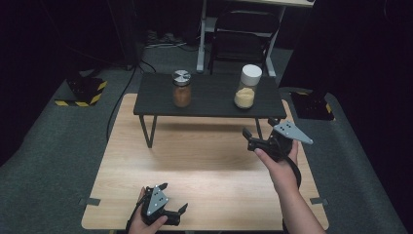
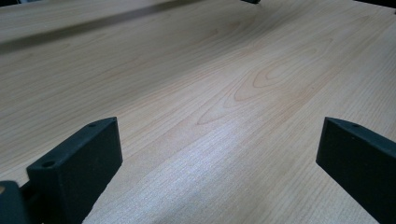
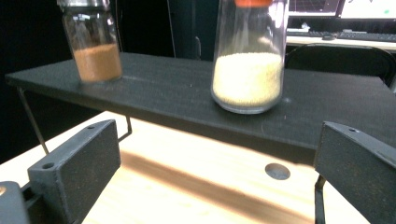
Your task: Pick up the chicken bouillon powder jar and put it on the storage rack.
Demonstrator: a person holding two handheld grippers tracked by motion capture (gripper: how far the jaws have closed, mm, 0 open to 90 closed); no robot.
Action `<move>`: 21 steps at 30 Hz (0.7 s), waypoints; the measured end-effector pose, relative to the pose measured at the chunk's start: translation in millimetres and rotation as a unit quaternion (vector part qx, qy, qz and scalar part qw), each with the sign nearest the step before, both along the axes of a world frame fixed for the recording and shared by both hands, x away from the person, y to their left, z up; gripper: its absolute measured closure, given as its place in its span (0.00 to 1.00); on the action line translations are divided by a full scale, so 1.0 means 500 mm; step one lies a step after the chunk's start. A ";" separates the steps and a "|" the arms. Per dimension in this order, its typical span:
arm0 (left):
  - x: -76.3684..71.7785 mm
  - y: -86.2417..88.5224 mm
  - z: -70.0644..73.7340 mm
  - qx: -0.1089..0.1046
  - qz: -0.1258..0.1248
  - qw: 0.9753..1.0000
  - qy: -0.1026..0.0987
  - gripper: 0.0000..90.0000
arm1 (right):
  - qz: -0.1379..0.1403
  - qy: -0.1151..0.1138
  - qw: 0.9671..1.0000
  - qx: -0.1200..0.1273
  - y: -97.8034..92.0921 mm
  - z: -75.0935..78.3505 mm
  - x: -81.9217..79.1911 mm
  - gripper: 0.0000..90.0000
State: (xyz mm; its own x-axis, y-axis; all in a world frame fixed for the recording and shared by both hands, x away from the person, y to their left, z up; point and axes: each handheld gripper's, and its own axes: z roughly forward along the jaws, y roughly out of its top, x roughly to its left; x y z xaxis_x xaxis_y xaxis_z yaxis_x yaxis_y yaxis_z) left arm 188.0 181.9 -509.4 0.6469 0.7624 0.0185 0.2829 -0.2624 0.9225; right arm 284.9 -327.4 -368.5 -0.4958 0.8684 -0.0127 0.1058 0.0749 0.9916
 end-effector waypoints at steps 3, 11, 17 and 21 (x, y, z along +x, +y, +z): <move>0.000 0.000 0.000 0.000 0.000 1.000 0.000 0.01 | 0.003 0.003 1.000 0.000 -0.005 -0.012 -0.009 0.00; -0.001 0.000 -0.001 0.000 -0.001 1.000 -0.001 0.01 | 0.005 0.013 1.000 -0.004 -0.021 -0.051 -0.035 0.00; -0.001 -0.001 -0.001 0.000 0.000 1.000 -0.001 0.01 | 0.003 0.024 1.000 -0.009 -0.034 -0.085 -0.051 0.00; -0.001 -0.001 0.000 -0.001 0.001 1.000 -0.001 0.01 | 0.001 0.031 1.000 -0.005 -0.044 -0.104 -0.061 0.00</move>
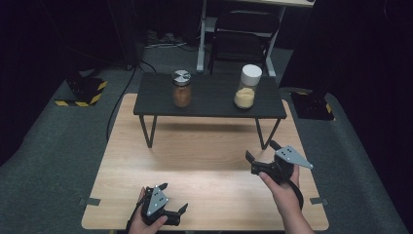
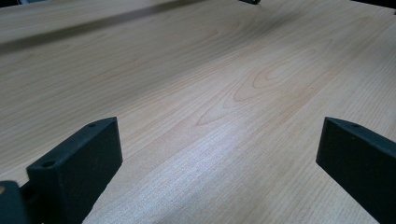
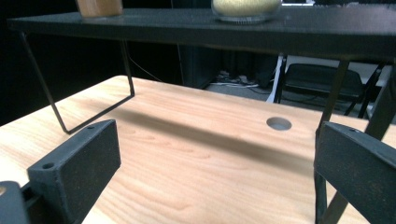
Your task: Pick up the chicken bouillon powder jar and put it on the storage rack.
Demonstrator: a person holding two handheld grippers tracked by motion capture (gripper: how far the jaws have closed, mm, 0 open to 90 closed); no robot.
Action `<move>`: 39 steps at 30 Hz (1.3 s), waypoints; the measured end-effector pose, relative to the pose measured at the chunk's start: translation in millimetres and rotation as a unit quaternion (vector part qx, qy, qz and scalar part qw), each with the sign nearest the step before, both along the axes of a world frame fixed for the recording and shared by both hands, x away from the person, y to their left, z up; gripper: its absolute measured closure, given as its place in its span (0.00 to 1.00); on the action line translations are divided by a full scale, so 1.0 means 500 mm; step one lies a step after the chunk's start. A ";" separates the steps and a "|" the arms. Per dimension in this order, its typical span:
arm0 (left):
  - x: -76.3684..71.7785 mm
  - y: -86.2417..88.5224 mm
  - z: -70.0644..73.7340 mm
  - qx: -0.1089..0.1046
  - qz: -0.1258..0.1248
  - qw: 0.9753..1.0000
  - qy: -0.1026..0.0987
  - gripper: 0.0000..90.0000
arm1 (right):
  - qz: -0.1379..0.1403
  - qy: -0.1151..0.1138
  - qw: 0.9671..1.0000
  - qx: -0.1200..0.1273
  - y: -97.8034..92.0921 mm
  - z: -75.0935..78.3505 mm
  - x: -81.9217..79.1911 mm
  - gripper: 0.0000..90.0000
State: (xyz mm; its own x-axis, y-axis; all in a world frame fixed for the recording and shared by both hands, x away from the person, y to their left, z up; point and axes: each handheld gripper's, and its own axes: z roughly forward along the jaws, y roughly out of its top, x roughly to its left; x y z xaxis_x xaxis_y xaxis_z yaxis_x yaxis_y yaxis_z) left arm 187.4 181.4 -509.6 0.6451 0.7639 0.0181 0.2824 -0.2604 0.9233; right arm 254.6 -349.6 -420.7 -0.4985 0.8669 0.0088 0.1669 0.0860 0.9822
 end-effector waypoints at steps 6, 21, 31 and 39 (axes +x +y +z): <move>-0.001 -0.001 0.000 0.001 0.000 1.000 -0.001 0.01 | -0.001 0.010 1.000 -0.003 -0.012 -0.025 -0.016 0.00; -0.002 -0.004 0.000 0.002 -0.002 1.000 -0.002 0.01 | -0.008 0.053 0.998 -0.018 -0.035 -0.091 -0.047 0.00; -0.001 -0.004 0.001 0.002 -0.002 1.000 0.000 0.01 | -0.007 0.078 0.996 -0.033 -0.038 -0.124 -0.067 0.00; -0.001 -0.005 0.002 0.005 -0.004 1.000 0.000 0.01 | -0.004 0.096 0.994 -0.046 -0.039 -0.133 -0.081 0.01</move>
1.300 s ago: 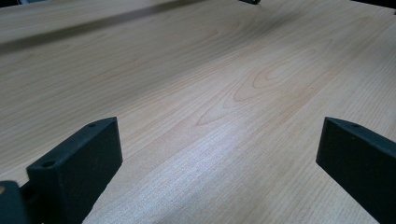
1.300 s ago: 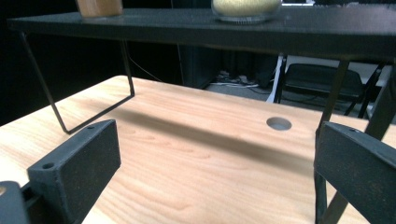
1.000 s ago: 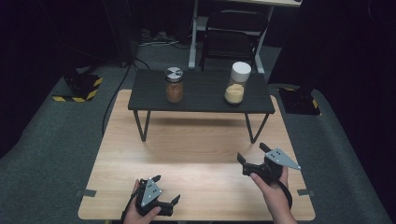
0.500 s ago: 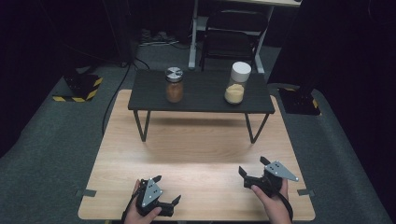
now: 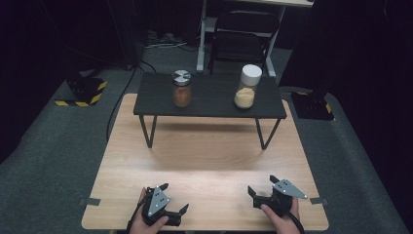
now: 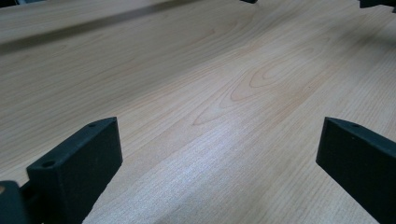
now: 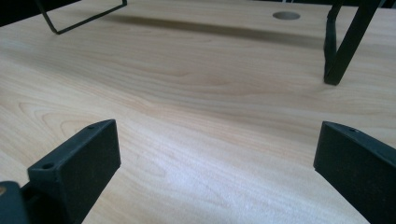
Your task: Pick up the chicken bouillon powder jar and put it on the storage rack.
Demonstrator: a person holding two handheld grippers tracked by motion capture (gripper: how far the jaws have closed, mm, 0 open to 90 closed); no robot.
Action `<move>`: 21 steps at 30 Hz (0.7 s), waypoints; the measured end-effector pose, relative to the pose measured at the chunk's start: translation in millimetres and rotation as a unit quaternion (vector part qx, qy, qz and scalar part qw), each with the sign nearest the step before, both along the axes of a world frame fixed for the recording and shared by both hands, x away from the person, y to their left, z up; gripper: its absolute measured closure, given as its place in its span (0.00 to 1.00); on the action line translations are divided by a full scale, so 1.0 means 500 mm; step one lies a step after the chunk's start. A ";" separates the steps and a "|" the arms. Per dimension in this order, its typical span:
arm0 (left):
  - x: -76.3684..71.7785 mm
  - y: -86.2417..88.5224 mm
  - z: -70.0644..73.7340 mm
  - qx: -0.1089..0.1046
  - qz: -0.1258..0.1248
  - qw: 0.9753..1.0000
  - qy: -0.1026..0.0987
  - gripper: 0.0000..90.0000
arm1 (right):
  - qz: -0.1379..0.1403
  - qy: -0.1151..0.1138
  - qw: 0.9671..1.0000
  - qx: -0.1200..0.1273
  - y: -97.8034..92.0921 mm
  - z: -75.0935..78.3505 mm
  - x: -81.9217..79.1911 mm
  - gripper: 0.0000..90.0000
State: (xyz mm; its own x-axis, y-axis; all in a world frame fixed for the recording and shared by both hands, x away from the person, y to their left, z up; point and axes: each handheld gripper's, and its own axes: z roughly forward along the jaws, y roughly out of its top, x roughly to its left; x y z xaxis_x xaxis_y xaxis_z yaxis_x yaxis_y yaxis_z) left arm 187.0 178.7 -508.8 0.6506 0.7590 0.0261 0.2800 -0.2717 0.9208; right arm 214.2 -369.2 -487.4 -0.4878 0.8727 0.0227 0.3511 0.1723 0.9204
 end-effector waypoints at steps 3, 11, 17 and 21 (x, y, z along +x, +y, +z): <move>0.001 0.000 0.001 0.000 0.000 1.000 0.001 0.01 | 0.000 0.002 1.000 -0.008 0.000 -0.001 -0.004 0.01; 0.002 0.004 -0.001 -0.007 0.001 1.000 0.003 0.01 | -0.008 0.019 1.000 -0.015 -0.005 -0.011 -0.009 0.01; 0.002 0.007 -0.002 -0.014 0.003 1.000 0.006 0.01 | -0.008 0.018 0.999 -0.025 -0.007 -0.008 -0.015 0.01; 0.001 0.007 -0.003 -0.013 0.001 1.000 0.004 0.01 | -0.004 0.018 0.999 -0.031 -0.008 -0.007 -0.016 0.01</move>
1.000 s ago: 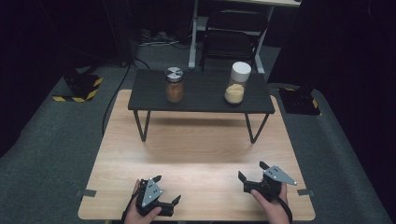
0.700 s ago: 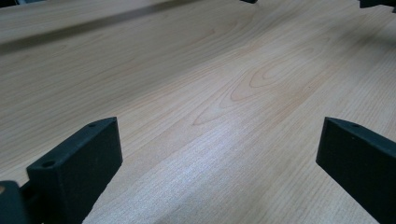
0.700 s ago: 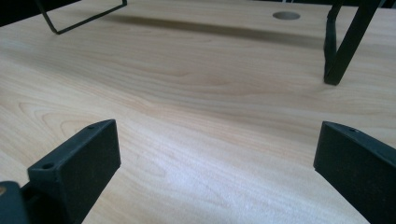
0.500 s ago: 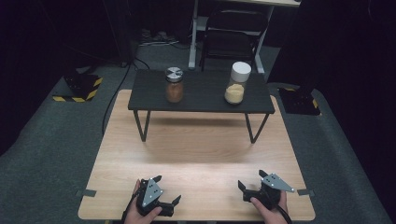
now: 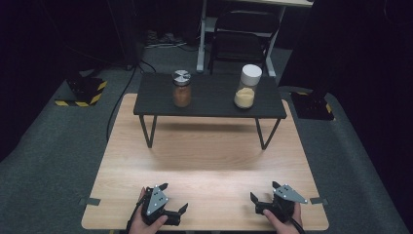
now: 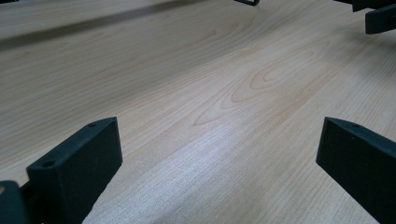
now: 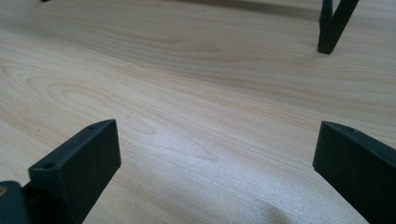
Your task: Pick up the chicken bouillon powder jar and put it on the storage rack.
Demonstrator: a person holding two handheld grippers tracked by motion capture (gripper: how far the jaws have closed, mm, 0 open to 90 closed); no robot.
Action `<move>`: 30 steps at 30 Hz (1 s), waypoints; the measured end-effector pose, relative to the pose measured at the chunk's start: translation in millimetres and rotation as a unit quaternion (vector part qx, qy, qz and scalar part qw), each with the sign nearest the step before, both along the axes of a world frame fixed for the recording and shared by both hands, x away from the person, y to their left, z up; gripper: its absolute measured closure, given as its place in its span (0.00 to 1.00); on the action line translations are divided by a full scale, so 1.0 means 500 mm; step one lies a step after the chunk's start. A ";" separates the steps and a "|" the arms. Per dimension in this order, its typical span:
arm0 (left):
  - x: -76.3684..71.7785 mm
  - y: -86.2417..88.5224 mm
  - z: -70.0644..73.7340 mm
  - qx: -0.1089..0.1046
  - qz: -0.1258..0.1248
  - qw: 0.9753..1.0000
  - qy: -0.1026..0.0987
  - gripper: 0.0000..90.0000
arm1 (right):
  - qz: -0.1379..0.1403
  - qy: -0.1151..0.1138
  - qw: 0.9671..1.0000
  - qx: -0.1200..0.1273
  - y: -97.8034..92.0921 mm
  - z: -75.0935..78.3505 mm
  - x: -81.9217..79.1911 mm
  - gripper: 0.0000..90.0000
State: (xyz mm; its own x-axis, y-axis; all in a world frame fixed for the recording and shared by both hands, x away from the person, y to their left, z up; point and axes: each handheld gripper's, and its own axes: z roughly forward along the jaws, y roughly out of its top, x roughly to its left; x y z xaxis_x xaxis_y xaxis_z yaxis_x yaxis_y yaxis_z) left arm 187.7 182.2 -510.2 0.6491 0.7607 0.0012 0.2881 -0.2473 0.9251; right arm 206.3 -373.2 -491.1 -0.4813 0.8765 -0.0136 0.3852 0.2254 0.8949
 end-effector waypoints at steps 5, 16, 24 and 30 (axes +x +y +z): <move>-0.002 0.002 0.000 0.001 -0.003 1.000 0.000 0.01 | 0.010 -0.005 1.000 0.002 -0.004 -0.002 -0.001 0.01; -0.006 0.004 -0.001 -0.002 -0.004 1.000 -0.002 0.01 | 0.013 -0.006 1.000 0.006 -0.008 -0.003 0.000 0.01; -0.004 0.007 -0.001 -0.005 -0.006 1.000 0.002 0.01 | 0.017 -0.001 1.000 0.014 -0.016 -0.003 0.005 0.01; 0.000 0.006 0.001 -0.003 -0.008 1.000 0.008 0.01 | 0.026 0.006 1.000 0.016 -0.021 -0.001 0.010 0.01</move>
